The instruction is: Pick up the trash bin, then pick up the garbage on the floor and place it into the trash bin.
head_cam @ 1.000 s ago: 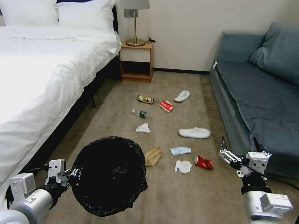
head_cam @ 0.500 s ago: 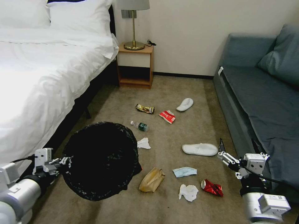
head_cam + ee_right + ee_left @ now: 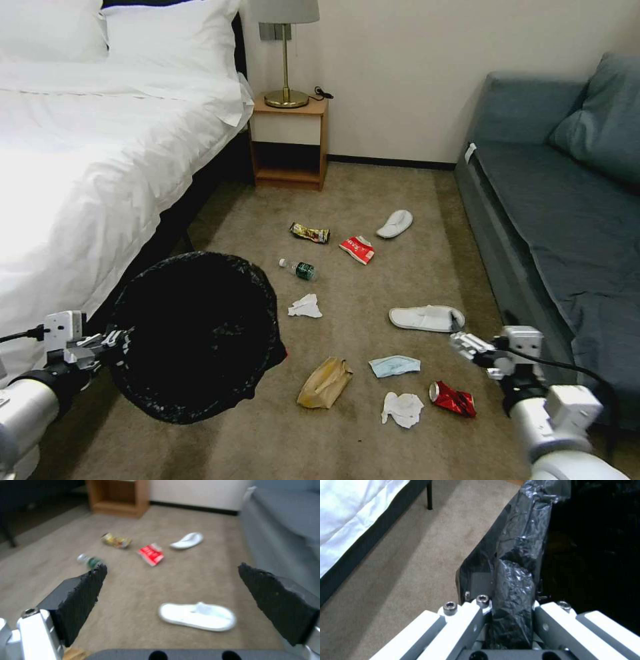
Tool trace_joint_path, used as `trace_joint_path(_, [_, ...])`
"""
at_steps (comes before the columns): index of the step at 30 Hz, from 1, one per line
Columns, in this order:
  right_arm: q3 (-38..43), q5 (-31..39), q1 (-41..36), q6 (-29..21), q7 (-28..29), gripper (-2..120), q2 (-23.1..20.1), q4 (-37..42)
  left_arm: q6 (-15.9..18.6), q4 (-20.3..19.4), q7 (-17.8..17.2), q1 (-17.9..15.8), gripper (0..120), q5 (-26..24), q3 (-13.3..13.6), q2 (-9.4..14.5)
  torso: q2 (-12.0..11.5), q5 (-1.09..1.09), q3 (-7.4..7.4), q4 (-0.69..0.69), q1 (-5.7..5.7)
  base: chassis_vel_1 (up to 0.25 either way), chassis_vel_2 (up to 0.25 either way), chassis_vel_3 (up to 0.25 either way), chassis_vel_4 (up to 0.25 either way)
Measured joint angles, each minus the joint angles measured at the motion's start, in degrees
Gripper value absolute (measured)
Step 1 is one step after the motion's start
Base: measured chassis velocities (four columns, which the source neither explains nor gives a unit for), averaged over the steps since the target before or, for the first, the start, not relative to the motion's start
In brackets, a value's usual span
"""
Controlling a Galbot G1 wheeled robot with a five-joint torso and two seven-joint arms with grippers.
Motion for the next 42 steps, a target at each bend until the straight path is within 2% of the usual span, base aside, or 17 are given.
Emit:
trace_joint_path(2, [-5.3, 4.75, 6.64, -1.01, 1.02, 100, -5.46, -4.7, 0.0, 0.0, -1.01, -0.05, 2, 0.11, 0.95, 0.09, 0.0, 0.01, 0.0, 0.0, 0.01, 0.0, 0.0, 0.0, 0.0])
trace_joint_path(4, [-6.3, 5.41, 8.13, -1.2, 0.87, 100, -6.15, -5.88, 0.0, 0.0, -1.2, -0.13, 2, 0.15, 1.34, 0.09, 0.0, 0.0, 0.01, 0.01, 0.01, 0.0, 0.0, 0.0, 0.0])
trace_joint_path(6, [-10.29, 7.55, 13.49, -1.8, -1.27, 100, -7.98, -10.88, 0.0, 0.01, -2.01, -0.55, 2, 0.88, 3.25, 0.03, 0.0, 0.0, 0.01, -0.01, 0.01, 0.0, 0.0, 0.0, 0.0])
trace_joint_path(10, [-14.32, 10.11, 17.97, -1.85, -2.5, 100, -8.56, -15.5, 0.0, 0.0, -2.18, -0.85, 2, 1.23, 3.98, 0.01, 0.0, -0.01, 0.01, -0.01, 0.02, 0.0, 0.0, 0.0, 0.0])
trace_joint_path(16, [-20.28, 15.23, 26.03, -2.14, -5.72, 100, -8.05, -22.56, 0.0, 0.0, -2.65, -1.19, 2, 0.72, 3.65, 0.71, 0.0, -0.01, 0.01, -0.01, 0.02, 0.0, 0.0, 0.0, 0.0])
trace_joint_path(21, [-26.26, 19.24, 32.31, -4.48, -7.53, 100, -6.29, -27.13, 0.0, 0.01, -3.2, -0.69, 2, -0.71, 2.41, 1.61, 0.0, -0.02, 0.01, 0.0, 0.02, 0.0, 0.0, 0.0, 0.0])
trace_joint_path(26, [-34.5, 19.82, 37.53, -5.96, -7.33, 100, -0.76, -34.34, 0.02, 0.0, -3.13, 0.05, 2, -1.46, 1.46, 1.76, 0.0, -0.02, 0.01, 0.0, 0.01, 0.0, 0.0, 0.0, 0.0])
trace_joint_path(35, [-41.11, 16.77, 39.57, -6.07, -6.46, 100, 3.92, -41.43, 0.01, 0.0, -2.87, -0.45, 2, -1.59, 1.8, 1.65, 0.0, -0.02, 0.0, -0.01, 0.02, 0.0, 0.0, 0.0, 0.0])
trace_joint_path(38, [-41.7, 16.06, 39.61, -6.06, -6.42, 100, 4.52, -42.54, 0.02, 0.0, -2.82, -0.49, 2, -1.62, 1.8, 1.65, 0.0, -0.02, 0.0, -0.01, 0.01, 0.0, 0.0, 0.0, 0.0])
trace_joint_path(42, [-42.69, 14.54, 39.96, -5.9, -6.17, 100, 7.6, -47.3, 0.01, 0.0, -2.62, -0.53, 2, -1.76, 1.8, 1.49, 0.0, -0.02, 0.0, -0.01, 0.01, 0.0, 0.0, 0.0, 0.0])
